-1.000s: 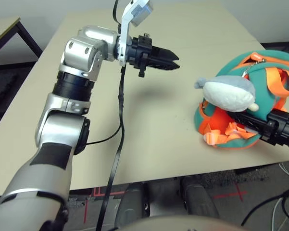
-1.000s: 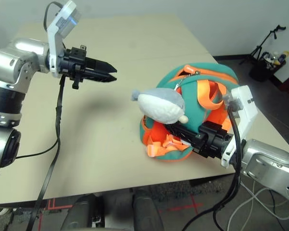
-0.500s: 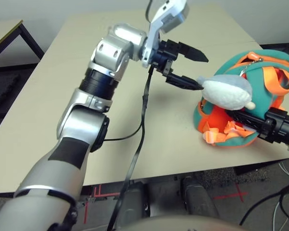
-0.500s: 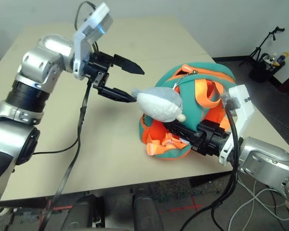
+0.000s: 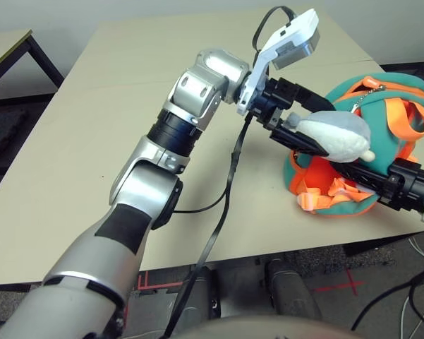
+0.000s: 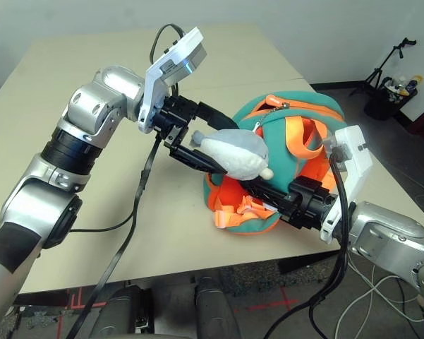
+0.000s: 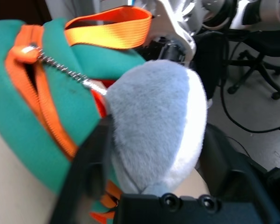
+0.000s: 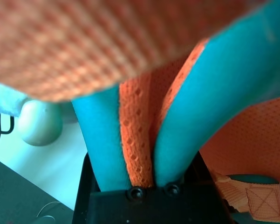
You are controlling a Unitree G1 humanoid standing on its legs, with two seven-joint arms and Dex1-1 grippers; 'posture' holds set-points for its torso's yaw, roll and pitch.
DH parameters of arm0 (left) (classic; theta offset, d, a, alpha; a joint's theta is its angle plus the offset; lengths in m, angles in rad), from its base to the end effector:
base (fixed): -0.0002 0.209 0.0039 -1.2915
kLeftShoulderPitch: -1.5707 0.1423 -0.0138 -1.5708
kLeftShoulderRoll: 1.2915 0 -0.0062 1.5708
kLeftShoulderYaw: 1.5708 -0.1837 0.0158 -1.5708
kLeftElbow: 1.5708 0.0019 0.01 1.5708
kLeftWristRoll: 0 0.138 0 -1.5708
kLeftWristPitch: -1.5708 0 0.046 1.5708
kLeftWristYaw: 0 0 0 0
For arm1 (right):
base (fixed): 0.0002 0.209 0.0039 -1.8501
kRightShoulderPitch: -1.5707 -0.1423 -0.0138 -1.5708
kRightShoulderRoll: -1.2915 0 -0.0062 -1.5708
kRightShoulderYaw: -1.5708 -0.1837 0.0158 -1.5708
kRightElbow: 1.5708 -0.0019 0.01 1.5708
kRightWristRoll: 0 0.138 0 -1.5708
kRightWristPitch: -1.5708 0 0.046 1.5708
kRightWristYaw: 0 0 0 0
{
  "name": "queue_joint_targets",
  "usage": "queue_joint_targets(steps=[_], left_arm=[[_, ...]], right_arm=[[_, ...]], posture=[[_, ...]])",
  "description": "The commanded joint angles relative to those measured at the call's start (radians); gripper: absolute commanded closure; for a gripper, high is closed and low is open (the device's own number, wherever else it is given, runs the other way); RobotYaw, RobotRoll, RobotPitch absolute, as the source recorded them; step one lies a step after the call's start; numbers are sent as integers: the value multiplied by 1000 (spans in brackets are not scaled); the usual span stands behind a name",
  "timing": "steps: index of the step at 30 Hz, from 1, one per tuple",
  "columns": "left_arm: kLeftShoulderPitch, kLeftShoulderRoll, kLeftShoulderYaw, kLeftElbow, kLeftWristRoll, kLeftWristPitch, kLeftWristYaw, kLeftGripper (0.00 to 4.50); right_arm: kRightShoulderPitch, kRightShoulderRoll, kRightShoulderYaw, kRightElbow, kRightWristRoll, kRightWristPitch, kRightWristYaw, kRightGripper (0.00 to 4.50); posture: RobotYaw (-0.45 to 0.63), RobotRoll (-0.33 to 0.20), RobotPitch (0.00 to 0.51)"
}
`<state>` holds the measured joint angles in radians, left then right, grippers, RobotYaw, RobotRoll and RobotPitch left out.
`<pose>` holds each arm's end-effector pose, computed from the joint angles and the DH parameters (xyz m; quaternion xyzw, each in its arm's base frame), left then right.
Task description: Put the pencil case into the backpack and zip it.
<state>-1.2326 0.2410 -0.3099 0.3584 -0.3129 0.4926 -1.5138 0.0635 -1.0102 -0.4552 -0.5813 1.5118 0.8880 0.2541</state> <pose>0.3283 0.0617 0.2872 0.1947 -0.0055 -0.8117 0.5507 0.1603 -0.2549 0.2109 0.0954 0.1502 0.3616 0.9152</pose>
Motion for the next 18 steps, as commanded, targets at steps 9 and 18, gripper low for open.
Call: queue_joint_targets(steps=[9, 18], left_arm=[[-4, 78, 186, -21, -110, 242, 187, 4318], [177, 195, 334, -209, -329, 702, 348, 4318]], right_arm=[[-3, 6, 23, 2, -30, 22, 24, 3221], [-12, 24, 43, 14, -49, 28, 33, 3222]], posture=[[-131, 0, 76], [-109, 0, 87]])
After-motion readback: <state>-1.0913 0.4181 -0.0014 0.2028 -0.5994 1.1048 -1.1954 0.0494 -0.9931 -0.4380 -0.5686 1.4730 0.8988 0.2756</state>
